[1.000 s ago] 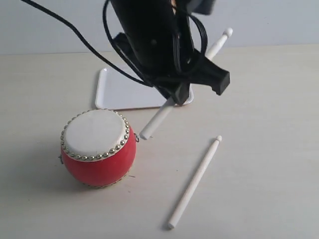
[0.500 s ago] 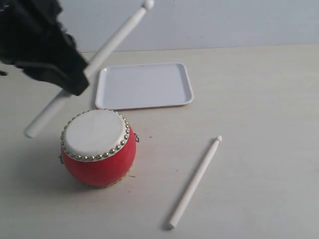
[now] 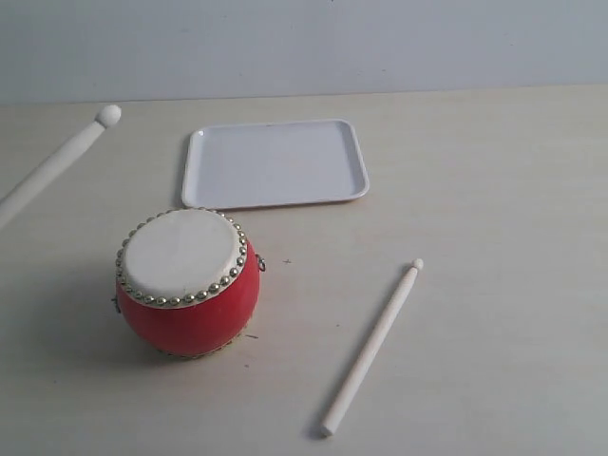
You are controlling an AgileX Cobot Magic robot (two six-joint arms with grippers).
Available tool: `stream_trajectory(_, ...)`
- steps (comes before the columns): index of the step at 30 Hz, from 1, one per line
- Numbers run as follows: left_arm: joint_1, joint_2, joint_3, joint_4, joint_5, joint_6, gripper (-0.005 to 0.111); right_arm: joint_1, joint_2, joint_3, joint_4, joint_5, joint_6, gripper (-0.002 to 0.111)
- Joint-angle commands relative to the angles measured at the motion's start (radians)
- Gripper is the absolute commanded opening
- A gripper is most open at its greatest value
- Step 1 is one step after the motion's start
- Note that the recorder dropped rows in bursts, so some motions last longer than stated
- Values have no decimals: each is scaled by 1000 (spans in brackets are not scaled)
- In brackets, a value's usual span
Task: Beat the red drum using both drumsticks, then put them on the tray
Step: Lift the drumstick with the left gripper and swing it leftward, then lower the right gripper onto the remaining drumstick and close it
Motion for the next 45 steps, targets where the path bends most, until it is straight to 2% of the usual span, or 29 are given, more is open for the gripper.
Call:
stream_trajectory(1, 2, -49, 53, 38, -3, -64, 0, 1, 114, -102, -108, -22, -5, 0)
stream_trajectory(4, 2, -59, 69, 38, -3, -108, 0, 1, 154, -145, -84, -196, 5, 0)
stream_trajectory(6, 2, -61, 76, 38, -3, -152, 0, 1, 205, -187, -167, -217, 0, 0)
stream_trajectory(8, 2, -61, 76, 38, -3, -171, 0, 1, 261, -247, -340, -138, 41, 0)
stream_trajectory(11, 2, -61, 76, 34, -3, -171, 0, 1, 372, -349, -646, 64, 223, 0)
stream_trajectory(13, 2, -61, 76, 34, -3, -169, 0, 12, 453, -426, -741, 213, 221, 0)
stream_trajectory(15, 2, -59, 76, 34, -3, -167, 0, 43, 525, -502, -710, 349, 51, 0)
stream_trajectory(20, 2, -59, 76, 34, -3, -167, 0, 113, 803, -740, -357, 878, -574, 0)
stream_trajectory(22, 2, -59, 76, 34, -3, -167, 0, 118, 951, -824, -280, 1106, -624, 0)
stream_trajectory(24, 2, -59, 76, 34, -3, -167, 0, 118, 1073, -864, -241, 1224, -624, 0)
stream_trajectory(29, 2, -59, 76, 34, -3, -167, 0, 118, 1202, -812, 1, 1246, -659, 3)
stream_trajectory(31, 2, -59, 76, 34, -3, -169, 0, 118, 1219, -762, 71, 1232, -662, 9)
stream_trajectory(37, 2, -59, 76, 34, -3, -169, 0, 147, 1230, -642, 107, 1158, -530, 37)
stream_trajectory(40, 2, -59, 76, 34, -3, -171, 0, 232, 1232, -606, 89, 1101, -422, 42)
stream_trajectory(41, 2, -59, 76, 34, -3, -171, 0, 299, 1238, -596, 36, 1019, -313, 43)
stream_trajectory(45, 2, -59, 76, 34, -3, -171, 0, 434, 1262, -596, -166, 895, 39, 43)
